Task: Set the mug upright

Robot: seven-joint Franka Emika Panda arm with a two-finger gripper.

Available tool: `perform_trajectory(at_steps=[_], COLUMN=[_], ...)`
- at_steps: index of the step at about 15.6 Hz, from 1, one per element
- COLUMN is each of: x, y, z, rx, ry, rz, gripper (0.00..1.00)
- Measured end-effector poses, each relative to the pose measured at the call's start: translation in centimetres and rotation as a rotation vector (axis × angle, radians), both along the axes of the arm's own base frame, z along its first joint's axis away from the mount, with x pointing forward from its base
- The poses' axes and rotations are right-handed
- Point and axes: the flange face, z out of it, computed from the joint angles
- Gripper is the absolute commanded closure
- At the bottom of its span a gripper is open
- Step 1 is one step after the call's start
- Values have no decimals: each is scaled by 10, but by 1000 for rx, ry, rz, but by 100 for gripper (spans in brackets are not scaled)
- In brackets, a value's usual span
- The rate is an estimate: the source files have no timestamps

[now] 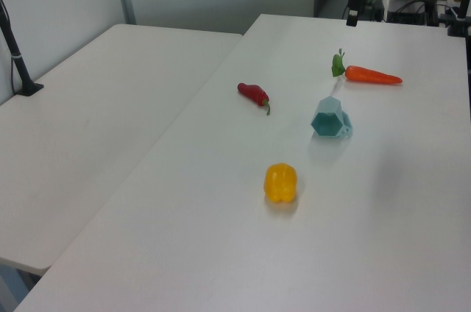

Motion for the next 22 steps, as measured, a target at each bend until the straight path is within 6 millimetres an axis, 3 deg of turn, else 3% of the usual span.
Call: perform_trajectory(at_steps=[12, 22], x=[0, 2], y=[1, 53], z=[0, -17], rx=[0, -93], ry=[-1, 10], rz=[3, 55], gripper=[0, 0])
